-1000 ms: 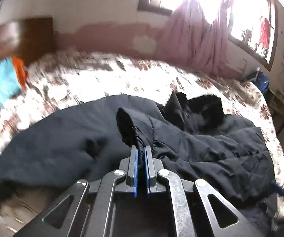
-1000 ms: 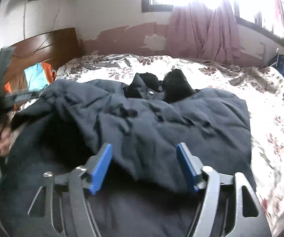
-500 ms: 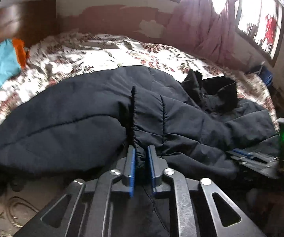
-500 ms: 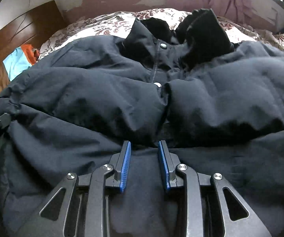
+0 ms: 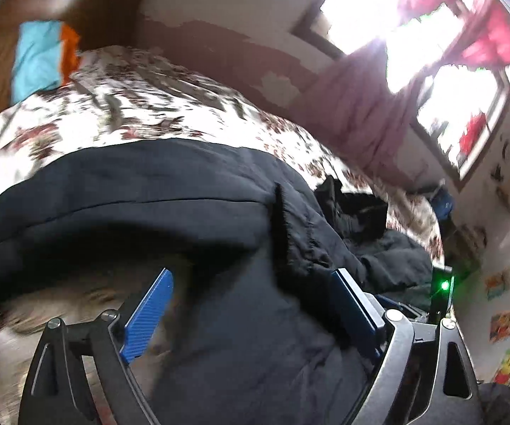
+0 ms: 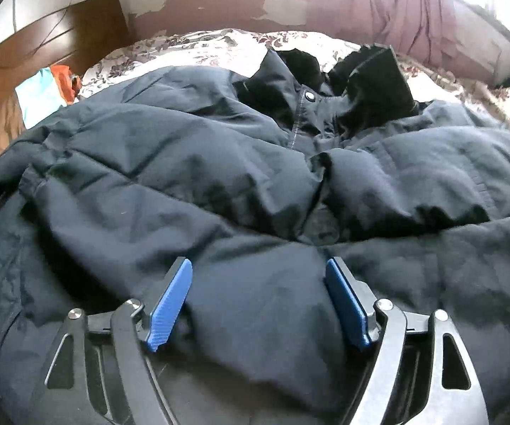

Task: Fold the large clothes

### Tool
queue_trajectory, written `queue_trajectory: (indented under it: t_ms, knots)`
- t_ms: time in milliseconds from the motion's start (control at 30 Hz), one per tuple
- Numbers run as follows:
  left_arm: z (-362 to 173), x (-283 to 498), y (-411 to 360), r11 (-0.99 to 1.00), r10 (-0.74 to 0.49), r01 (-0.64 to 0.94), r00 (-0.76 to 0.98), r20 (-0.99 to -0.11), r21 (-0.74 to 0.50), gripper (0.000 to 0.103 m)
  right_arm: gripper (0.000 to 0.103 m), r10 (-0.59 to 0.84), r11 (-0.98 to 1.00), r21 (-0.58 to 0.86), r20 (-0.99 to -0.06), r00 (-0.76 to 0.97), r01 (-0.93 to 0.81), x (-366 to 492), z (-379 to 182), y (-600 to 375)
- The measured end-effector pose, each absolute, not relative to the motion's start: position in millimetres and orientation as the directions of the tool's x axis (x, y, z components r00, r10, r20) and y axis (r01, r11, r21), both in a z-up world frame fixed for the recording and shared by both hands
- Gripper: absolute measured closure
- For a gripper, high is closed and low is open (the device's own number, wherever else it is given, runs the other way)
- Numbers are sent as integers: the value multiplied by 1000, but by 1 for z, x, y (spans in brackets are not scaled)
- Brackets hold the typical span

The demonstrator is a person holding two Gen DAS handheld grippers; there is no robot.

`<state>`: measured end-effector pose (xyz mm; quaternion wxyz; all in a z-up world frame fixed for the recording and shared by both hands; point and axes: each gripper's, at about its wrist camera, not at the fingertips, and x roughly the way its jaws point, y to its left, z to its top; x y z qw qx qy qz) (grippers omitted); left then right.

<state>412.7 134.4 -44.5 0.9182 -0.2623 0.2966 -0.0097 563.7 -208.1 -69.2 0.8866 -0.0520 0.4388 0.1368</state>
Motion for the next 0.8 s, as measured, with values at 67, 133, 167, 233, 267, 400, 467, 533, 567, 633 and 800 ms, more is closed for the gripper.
queue_trajectory:
  t_ms: [67, 133, 167, 233, 267, 400, 467, 533, 567, 633, 800]
  knots:
    - [-51, 393, 157, 832, -162, -175, 831, -533, -526, 10, 29, 181, 959, 10, -791, 585, -282, 557, -63, -204]
    - [-61, 376, 181, 788, -164, -211, 834, -527, -578, 9, 27, 176, 961, 6, -788, 590, -278, 550, -57, -198]
    - [-70, 364, 196, 749, -173, -223, 842, -510, -624, 9, 27, 173, 960, 2, -790, 589, -279, 548, -53, -194]
    - [-84, 342, 216, 692, -171, -229, 869, -464, -684, 4, 24, 174, 958, -3, -789, 590, -286, 544, -46, -186]
    - [-93, 330, 227, 668, -144, -245, 884, -445, -703, 3, 23, 175, 957, -4, -788, 591, -289, 542, -43, -182]
    - [-116, 321, 263, 566, -120, -327, 876, -468, -757, 0, 16, 185, 960, 12, -780, 598, -281, 543, -29, -160]
    - [-129, 321, 283, 486, -132, -345, 879, -458, -803, 0, 16, 188, 963, 26, -776, 602, -268, 546, -25, -148]
    - [-145, 321, 302, 380, -147, -358, 887, -438, -853, 1, 16, 192, 965, 39, -773, 605, -258, 550, -22, -136]
    - [-150, 324, 308, 339, -152, -364, 889, -432, -867, 1, 16, 193, 967, 43, -771, 607, -253, 553, -21, -130]
    - [-163, 328, 322, 241, -164, -352, 904, -395, -904, 1, 15, 194, 969, 53, -768, 611, -242, 560, -20, -117]
    - [-178, 333, 348, 120, -159, -307, 933, -323, -944, 2, 15, 171, 979, 58, -761, 626, -196, 578, -23, -87]
